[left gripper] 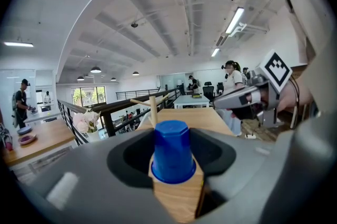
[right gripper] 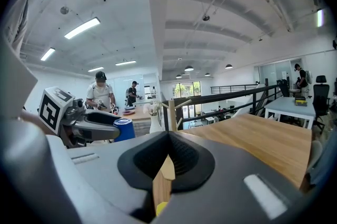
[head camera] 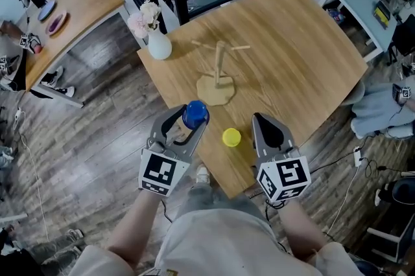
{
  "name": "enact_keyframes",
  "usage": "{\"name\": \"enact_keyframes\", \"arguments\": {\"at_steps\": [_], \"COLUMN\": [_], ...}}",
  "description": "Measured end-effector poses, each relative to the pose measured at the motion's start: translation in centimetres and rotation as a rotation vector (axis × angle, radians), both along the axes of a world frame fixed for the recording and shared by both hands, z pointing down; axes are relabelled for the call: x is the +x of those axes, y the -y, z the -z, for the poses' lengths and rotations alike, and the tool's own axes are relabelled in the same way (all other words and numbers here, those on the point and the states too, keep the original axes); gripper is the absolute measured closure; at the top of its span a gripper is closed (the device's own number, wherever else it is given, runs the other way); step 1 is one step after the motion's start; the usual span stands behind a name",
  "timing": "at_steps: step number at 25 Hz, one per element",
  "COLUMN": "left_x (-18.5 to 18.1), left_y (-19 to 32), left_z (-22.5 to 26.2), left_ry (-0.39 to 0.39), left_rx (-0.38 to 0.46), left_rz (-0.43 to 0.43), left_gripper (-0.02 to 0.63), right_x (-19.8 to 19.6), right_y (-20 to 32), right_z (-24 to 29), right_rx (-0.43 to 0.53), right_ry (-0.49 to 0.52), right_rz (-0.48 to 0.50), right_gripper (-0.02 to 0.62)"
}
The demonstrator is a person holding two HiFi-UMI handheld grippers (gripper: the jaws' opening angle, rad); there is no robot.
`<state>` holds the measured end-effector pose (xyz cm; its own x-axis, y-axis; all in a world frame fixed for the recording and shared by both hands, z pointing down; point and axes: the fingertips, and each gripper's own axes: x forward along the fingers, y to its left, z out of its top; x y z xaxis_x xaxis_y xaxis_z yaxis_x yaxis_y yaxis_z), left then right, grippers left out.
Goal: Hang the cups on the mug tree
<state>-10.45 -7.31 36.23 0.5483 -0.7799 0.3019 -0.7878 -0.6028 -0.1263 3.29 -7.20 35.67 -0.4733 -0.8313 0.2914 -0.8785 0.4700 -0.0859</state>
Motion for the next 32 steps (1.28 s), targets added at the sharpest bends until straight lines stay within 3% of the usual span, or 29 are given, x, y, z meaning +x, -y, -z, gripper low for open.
{"name": "enact_keyframes", "arguments": {"at_steps": [16, 25, 32], "left_x": [1.9, 0.9, 0.2], "left_y": [5.7, 9.3, 11.6], "left_z": [3.4, 2.8, 0.3], "left_ry": [-0.012, -0.037, -0.011], "left_rx": [0.076, 0.046, 0.019], "left_rz": [-0.037, -0.011, -0.016], "left_gripper": [0.400, 0.400, 0.400], "right_x": [0.8, 1.2, 0.7], "right_y": [3.0, 5.8, 7.9], "right_z": [2.6, 1.6, -0.5], "right_rx": [0.053, 0.024, -0.009], "right_ry": [0.029, 0.025, 0.018], "right_rz": [-0.032, -0.045, -0.043], "right_gripper": [0.598, 0.598, 0.598]}}
